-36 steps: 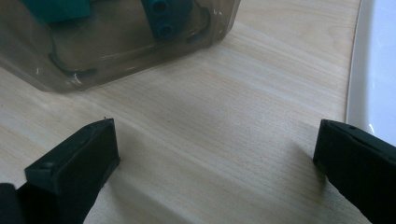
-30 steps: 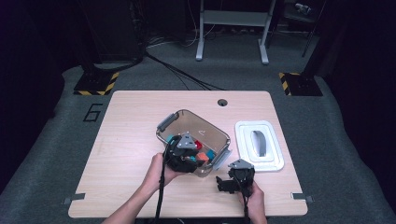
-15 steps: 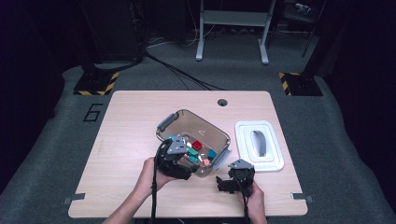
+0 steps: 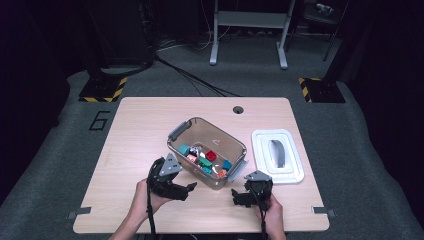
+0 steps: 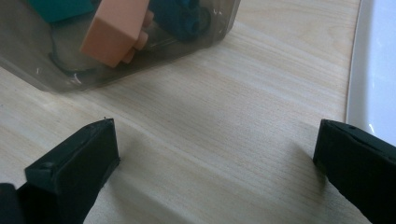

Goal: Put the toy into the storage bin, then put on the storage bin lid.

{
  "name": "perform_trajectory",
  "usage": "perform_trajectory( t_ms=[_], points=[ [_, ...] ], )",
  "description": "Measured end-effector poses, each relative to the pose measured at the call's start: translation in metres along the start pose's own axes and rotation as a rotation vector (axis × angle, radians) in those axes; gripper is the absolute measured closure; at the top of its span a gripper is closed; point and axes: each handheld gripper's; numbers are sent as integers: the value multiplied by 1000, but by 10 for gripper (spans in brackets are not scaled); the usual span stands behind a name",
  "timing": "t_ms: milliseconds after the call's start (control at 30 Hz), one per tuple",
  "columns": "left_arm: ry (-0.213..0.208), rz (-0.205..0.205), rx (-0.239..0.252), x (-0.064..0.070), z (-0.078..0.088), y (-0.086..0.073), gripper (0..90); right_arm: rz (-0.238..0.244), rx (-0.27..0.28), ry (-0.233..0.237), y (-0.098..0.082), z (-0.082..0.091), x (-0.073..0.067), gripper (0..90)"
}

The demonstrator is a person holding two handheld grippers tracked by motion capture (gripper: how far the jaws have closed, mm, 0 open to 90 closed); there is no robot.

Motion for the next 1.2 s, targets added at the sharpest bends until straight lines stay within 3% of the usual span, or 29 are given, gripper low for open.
perform_trajectory(
  t_ms=[300,467,600,667,833,1033,1100,1133,1200],
  points=[
    [55,6,-54,-9,-9,-33,135,2,-1,-2,0,0,0,0],
    [86,3,-126,-17,-22,-53,86,1,0,-2,0,0,0,0],
    [111,13,-175,-24,-32,-67,51,1,0,-2,0,0,0,0],
    [148,20,-189,-30,-38,-76,18,1,0,0,0,0,0,0],
    [156,53,-225,-42,-48,-91,0,1,0,-1,0,0,0,0],
    [163,96,-214,-53,-54,-103,0,0,-1,0,0,0,0,0],
    [142,99,-214,-58,-57,-108,0,1,-1,3,0,0,0,0],
    [135,118,-179,-59,-62,-114,0,-7,2,-3,0,0,0,0],
    [122,118,-166,-62,-62,-117,0,4,2,0,0,0,1,0]
  ],
)
Point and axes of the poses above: each handheld gripper's, and its own axes: z roughly backward along the jaws, y roughly out of its top, x roughly to its right, and after that the axes turned 15 degrees about y, right-handed
